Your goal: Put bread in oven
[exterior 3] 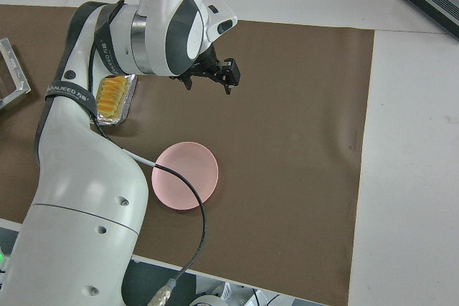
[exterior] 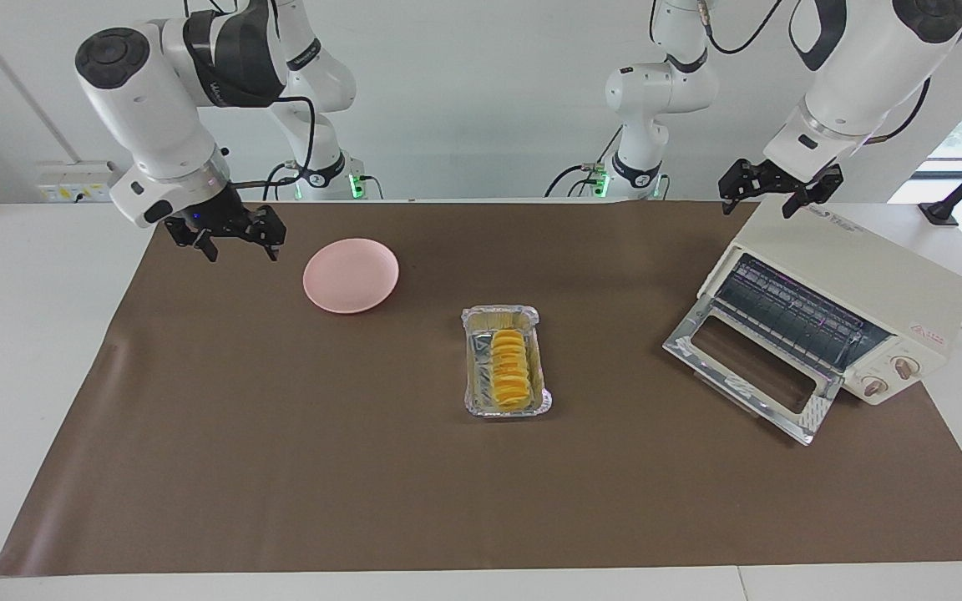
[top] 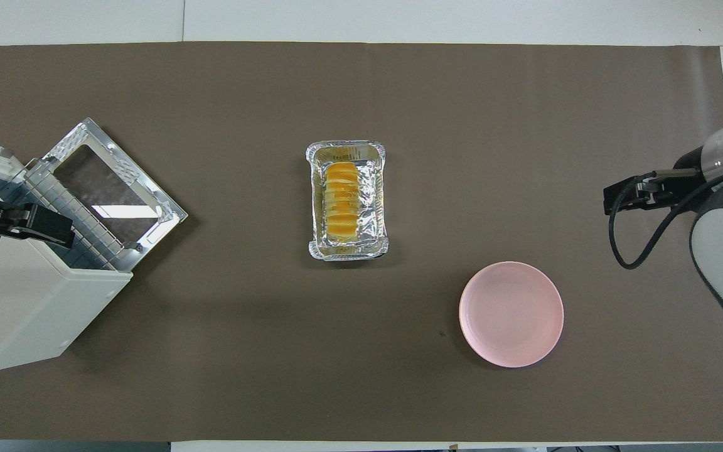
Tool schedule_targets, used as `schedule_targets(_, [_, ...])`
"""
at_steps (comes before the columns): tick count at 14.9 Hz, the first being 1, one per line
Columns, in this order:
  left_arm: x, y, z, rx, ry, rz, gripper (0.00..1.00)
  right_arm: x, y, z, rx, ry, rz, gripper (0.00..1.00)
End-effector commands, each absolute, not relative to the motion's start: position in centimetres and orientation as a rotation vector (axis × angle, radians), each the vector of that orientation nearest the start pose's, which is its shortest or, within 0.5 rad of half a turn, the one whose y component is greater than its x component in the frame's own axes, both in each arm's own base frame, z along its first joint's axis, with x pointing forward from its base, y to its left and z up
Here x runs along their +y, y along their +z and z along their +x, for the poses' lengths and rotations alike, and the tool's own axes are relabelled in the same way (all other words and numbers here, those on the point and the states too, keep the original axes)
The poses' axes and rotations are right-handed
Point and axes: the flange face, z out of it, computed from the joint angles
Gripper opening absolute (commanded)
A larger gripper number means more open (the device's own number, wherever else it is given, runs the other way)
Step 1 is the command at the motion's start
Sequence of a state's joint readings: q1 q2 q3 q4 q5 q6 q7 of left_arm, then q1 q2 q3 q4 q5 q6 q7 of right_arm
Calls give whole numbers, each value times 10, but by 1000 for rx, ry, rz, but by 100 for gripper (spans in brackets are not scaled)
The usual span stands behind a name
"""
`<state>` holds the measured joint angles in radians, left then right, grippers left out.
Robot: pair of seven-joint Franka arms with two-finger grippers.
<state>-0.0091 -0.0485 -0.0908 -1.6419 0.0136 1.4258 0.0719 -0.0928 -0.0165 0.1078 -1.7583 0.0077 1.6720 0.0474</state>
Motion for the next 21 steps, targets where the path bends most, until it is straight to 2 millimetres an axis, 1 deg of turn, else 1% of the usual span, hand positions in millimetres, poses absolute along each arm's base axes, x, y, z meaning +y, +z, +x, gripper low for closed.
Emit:
schedule_targets(1, [-50,611,516,245,233,-3112,100,-3,557,555,74,94,-3145,100])
schedule_targets(2, [-50,611,516,245,233,-3112,100,-7,557,555,86,92,-3145,100])
schedule_targets(11, [-51,611,516,245,231,-3114,100,-12,556,555,97,89,-3148,100])
schedule_targets(16, [-50,611,515,252,235,-3113,100,-3,570,547,71,65,-3153,100])
schedule_targets(17, [-56,611,514,264,245,-3110,100,-3,570,547,71,65,-3153,100])
schedule_targets(18, [-59,617,509,266,235,-3109,100,-3,570,547,71,65,-3153,100])
schedule_targets(19, [-63,617,510,261,225,-3108,100,-4,570,547,74,65,-3153,100])
schedule_targets(20, [-75,617,510,277,210,-3103,100,-5,570,547,76,65,-3153,100])
schedule_targets(21, [-93,618,512,313,164,-3098,100,-5,570,547,76,65,-3153,100])
